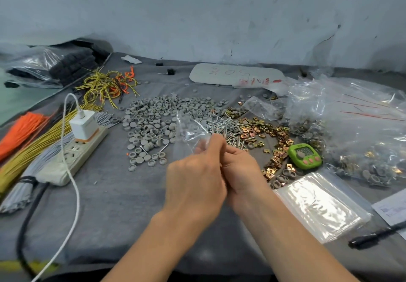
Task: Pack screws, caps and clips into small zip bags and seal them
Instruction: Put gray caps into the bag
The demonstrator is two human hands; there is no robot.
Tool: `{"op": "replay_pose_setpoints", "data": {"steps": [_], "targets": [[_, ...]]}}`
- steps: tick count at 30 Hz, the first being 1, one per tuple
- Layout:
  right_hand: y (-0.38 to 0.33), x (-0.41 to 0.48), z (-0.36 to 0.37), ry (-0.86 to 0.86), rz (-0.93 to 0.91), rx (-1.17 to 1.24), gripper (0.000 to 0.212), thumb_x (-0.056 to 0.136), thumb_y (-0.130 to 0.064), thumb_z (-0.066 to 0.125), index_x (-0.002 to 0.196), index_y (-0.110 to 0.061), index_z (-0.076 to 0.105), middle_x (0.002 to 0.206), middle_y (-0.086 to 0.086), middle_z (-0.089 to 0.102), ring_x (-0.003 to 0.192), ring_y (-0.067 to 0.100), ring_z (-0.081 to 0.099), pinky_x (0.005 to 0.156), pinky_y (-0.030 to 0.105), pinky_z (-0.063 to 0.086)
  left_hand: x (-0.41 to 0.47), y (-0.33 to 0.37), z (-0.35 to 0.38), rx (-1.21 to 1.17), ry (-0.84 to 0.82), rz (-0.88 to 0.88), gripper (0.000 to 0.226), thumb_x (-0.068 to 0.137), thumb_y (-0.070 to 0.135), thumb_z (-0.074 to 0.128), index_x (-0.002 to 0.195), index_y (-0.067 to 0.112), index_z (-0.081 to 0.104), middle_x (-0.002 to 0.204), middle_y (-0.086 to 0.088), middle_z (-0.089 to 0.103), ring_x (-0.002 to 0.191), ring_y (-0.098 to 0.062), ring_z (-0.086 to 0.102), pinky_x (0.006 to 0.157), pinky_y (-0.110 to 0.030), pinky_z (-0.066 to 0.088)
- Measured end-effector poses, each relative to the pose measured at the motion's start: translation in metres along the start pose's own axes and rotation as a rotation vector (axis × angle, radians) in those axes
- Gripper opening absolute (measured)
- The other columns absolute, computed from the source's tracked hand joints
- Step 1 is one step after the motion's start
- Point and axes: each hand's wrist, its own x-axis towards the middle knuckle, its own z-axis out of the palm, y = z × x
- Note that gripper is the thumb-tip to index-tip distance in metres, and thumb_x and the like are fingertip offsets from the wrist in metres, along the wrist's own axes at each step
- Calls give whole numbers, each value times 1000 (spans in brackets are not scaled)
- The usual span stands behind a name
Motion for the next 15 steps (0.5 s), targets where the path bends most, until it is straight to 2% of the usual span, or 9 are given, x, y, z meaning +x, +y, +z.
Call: {"op": "replay_pose_setpoints", "data": {"steps": [1, 2, 4, 5, 7, 8, 11, 13, 15], "targets": [[3, -1, 3, 14, 27, -106, 11, 97, -3, 63, 95, 2, 72, 86, 18, 63, 80, 28, 57, 67, 38, 45, -1, -2, -1, -1, -2, -17, 46, 59, 7, 82, 95, 22, 56, 43, 4, 42, 33, -26, 46, 46, -22, 3], [6, 1, 4, 23, 60, -205, 18, 98, -8, 61, 82, -7, 70, 75, 12, 62, 71, 24, 58, 61, 33, 43, -1, -6, -2, 5, -10, -39, 51, 59, 8, 82, 96, 23, 51, 44, 7, 34, 33, -26, 39, 47, -21, 0], [7, 1, 5, -1, 97, -307, 27, 95, -6, 53, 72, -11, 67, 62, 5, 61, 58, 19, 58, 52, 25, 39, -2, -11, -4, 11, -23, -70, 58, 56, 10, 82, 96, 24, 43, 47, 11, 25, 36, -25, 28, 46, -22, 0], [7, 1, 7, -31, 103, -332, 25, 94, -4, 50, 82, -5, 72, 69, 10, 67, 65, 22, 62, 55, 27, 41, -3, -12, -4, -4, -28, -75, 58, 55, 9, 82, 96, 23, 44, 48, 10, 26, 36, -25, 30, 44, -23, 4], [6, 2, 9, -67, 132, -336, 32, 97, -5, 46, 115, 6, 71, 106, 26, 74, 96, 36, 70, 75, 39, 49, -7, -13, -2, -47, -4, -79, 53, 60, 8, 81, 97, 23, 45, 48, 8, 33, 34, -25, 45, 44, -24, 16], [4, 2, 9, -92, 133, -322, 33, 99, -7, 46, 119, 7, 69, 113, 27, 73, 102, 38, 71, 81, 43, 52, -9, -15, -1, -71, 10, -74, 52, 66, 8, 80, 99, 24, 44, 48, 5, 39, 36, -26, 50, 45, -25, 20], [2, 3, 5, -178, 83, -289, 27, 99, -4, 45, 94, 5, 71, 82, 18, 70, 71, 28, 68, 64, 37, 53, -4, -27, -7, -148, -45, 39, 49, 78, 18, 75, 105, 31, 37, 62, 1, 60, 52, -31, 61, 49, -29, 29], [2, 5, 6, -211, 37, -236, 33, 97, 5, 38, 102, 10, 70, 102, 31, 71, 94, 42, 70, 88, 44, 56, 3, -41, -13, -243, -166, 75, 45, 82, 31, 72, 108, 39, 36, 69, 7, 59, 65, -27, 63, 55, -32, 36], [4, 9, 5, -288, 26, -153, 37, 100, 4, 37, 109, 2, 72, 109, 26, 71, 110, 39, 66, 98, 39, 52, 8, -54, -20, -265, -169, 77, 48, 75, 36, 76, 110, 44, 43, 65, 16, 48, 65, -14, 55, 56, -29, 39]]}}
